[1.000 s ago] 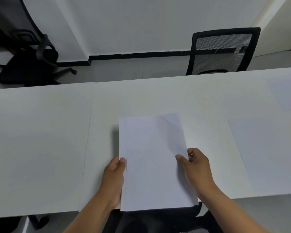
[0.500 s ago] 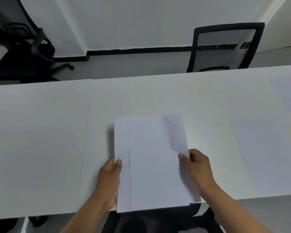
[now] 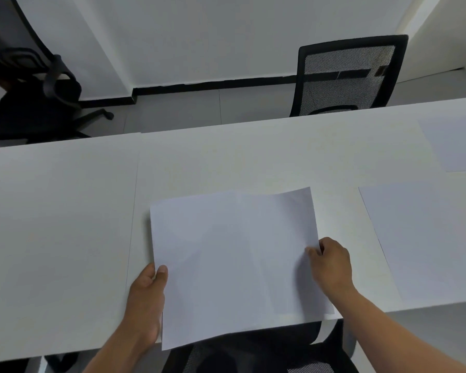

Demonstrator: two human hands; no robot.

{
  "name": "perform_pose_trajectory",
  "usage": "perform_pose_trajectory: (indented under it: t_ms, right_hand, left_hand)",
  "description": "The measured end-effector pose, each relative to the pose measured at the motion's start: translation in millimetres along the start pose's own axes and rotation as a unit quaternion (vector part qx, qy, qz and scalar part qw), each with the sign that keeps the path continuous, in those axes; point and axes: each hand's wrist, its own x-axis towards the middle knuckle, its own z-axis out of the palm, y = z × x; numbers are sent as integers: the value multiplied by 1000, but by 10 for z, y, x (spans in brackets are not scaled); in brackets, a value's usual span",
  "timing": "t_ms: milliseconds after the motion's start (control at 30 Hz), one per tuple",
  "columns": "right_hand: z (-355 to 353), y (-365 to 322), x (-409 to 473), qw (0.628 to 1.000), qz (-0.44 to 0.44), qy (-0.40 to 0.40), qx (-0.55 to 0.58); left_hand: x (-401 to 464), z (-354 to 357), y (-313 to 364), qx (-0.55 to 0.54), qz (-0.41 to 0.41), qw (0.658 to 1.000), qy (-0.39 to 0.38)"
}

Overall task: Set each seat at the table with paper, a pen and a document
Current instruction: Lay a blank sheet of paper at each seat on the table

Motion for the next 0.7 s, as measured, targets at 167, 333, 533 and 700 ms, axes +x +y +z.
perform_pose_trajectory:
  t_ms: [167,333,533,700]
  right_hand:
    - [6,54,21,1000,-4,-9,-18]
    - [21,95,9,999,3,-17,-42]
    - [-15,84,23,999,9,-21,-39]
    - [-36,86,-1,999,18,-14,-31]
  left_hand:
    - [-5,-124,25,-8,7,1000,2]
    - [-11,-212,46,-6,6,1000,-7]
    - [-31,-229,22,-4,9,1000,-8]
    - [-72,-197,18,4,14,1000,-16]
